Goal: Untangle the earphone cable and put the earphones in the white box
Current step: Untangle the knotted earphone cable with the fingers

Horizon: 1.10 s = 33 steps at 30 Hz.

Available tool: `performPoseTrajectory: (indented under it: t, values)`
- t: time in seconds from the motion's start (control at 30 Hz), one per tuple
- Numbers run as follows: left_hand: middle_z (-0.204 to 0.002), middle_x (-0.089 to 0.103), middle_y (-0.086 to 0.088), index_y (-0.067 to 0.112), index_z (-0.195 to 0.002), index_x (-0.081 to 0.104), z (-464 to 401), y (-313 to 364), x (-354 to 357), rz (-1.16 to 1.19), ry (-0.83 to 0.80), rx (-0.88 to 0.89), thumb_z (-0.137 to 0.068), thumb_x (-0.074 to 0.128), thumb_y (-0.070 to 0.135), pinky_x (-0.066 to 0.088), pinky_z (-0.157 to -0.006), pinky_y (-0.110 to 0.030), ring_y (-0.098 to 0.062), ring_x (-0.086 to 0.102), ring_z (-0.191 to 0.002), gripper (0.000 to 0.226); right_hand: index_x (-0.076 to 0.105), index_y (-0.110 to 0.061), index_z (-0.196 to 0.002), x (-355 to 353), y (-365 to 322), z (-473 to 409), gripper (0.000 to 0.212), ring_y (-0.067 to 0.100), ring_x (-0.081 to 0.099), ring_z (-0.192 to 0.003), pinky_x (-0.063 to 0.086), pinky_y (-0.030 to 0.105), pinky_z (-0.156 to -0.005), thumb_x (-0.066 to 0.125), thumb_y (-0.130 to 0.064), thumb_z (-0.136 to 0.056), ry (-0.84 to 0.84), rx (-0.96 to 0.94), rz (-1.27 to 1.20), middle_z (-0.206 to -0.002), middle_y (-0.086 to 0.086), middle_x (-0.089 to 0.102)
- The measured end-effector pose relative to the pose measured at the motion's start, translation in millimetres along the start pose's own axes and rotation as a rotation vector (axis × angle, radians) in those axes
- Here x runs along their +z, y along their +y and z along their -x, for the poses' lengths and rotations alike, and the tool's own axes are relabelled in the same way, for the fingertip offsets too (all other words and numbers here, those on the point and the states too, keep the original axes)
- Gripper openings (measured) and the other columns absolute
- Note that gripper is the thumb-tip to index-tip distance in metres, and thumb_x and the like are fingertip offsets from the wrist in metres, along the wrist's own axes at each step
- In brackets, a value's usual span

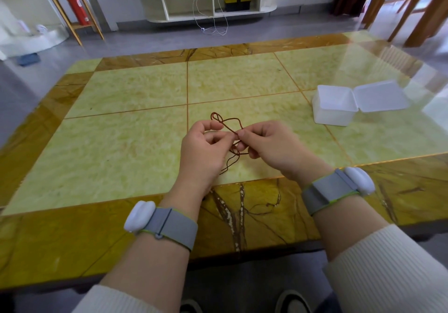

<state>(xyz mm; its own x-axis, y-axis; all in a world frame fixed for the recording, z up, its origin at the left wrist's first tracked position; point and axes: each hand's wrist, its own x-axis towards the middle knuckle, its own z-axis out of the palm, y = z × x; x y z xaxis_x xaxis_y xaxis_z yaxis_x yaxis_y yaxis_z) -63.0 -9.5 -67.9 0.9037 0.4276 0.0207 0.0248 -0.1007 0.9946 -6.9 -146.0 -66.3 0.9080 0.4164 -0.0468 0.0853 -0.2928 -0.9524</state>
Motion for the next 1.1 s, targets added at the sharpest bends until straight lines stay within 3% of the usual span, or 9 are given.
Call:
performPoseTrajectory:
  t: [0.1,0.2,0.3,0.4,0.57,0.67,0.8,0.97,1.1]
  values:
    - [-0.083,0.077,0.001,0.017,-0.101,0.058,0,-1,1,0.026,-0.021,-0.044,-0.084,0.075,0.020,0.053,-0.076,-0.023,-0.009,0.073,-0.080,0.024,0.077,-0.014,-0.085,-1,2,0,0.025,0.018,0.052,-0.061,0.045,0.036,-0.066,0.059,-0.029,-0.095,0.006,-0.012,0.027,-0.081,0.017,0.073]
    - [-0.080,0.075,0.005,0.016,-0.089,0.073,-1,-3,0,-0.041,-0.012,-0.082,-0.084,0.074,0.032,0.048,-0.066,-0.016,0.004,0.065,-0.069,0.017,0.077,-0.013,-0.084,-2,3,0,0.026,0.018,0.053,-0.062,0.046,0.038,-0.067,0.060,-0.030,-0.094,0.009,-0.008,0.031,-0.084,0.019,0.072]
    - [-0.080,0.076,0.003,0.016,-0.083,0.077,0,-3,-1,-0.025,-0.028,-0.052,-0.085,0.074,0.028,0.052,-0.074,-0.018,-0.004,0.070,-0.080,0.013,0.077,-0.015,-0.085,-1,3,0,0.027,0.019,0.053,-0.062,0.047,0.039,-0.067,0.061,-0.035,-0.092,-0.007,-0.002,0.058,-0.084,0.019,0.073]
    - [-0.080,0.075,0.004,0.016,-0.083,0.075,-1,-1,-1,0.016,0.057,-0.005,-0.088,0.071,0.022,0.052,-0.067,-0.017,-0.002,0.067,-0.072,0.008,0.077,-0.016,-0.084,0,2,0,0.023,0.016,0.055,-0.061,0.049,0.036,-0.068,0.061,-0.030,-0.093,-0.026,0.031,0.059,-0.075,0.004,0.074]
    - [-0.081,0.076,-0.002,0.012,-0.102,0.054,-10,8,-7,0.235,0.266,-0.087,-0.104,0.042,0.023,0.044,-0.048,-0.017,-0.009,0.066,-0.064,0.017,0.076,-0.015,-0.085,-6,5,0,0.022,0.010,0.059,-0.062,0.053,0.032,-0.073,0.058,-0.022,-0.095,-0.012,0.086,0.082,-0.068,-0.005,0.071]
    - [-0.089,0.077,-0.004,0.016,-0.099,0.061,-10,5,-8,0.245,0.120,-0.175,-0.103,0.044,0.032,0.045,-0.054,-0.024,-0.013,0.069,-0.073,0.023,0.075,-0.013,-0.087,-5,4,-1,0.022,0.011,0.059,-0.063,0.052,0.036,-0.074,0.057,-0.022,-0.096,0.013,0.073,0.060,-0.069,-0.003,0.070]
    - [-0.091,0.076,-0.003,0.020,-0.095,0.076,-3,-7,-3,-0.015,-0.139,-0.128,-0.093,0.062,0.036,0.046,-0.067,-0.026,-0.016,0.070,-0.090,0.021,0.076,-0.012,-0.085,-3,4,-1,0.026,0.014,0.061,-0.066,0.055,0.049,-0.083,0.059,-0.030,-0.094,-0.002,0.039,0.069,-0.077,0.009,0.074]
    - [-0.088,0.075,-0.006,0.016,-0.089,0.070,-4,-2,-1,0.037,0.039,-0.023,-0.099,0.054,0.021,0.044,-0.056,-0.012,-0.009,0.065,-0.074,0.020,0.076,-0.012,-0.088,-5,4,0,0.022,0.011,0.062,-0.064,0.054,0.036,-0.077,0.059,-0.023,-0.096,-0.008,0.047,0.067,-0.071,-0.002,0.072]
    - [-0.077,0.075,-0.004,0.017,-0.094,0.051,-9,5,-3,0.205,0.208,-0.087,-0.106,0.032,0.021,0.046,-0.054,-0.021,-0.017,0.071,-0.070,0.023,0.076,-0.009,-0.086,-7,4,0,0.024,0.013,0.063,-0.069,0.053,0.033,-0.077,0.060,-0.024,-0.094,0.030,0.056,0.140,-0.075,0.004,0.074]
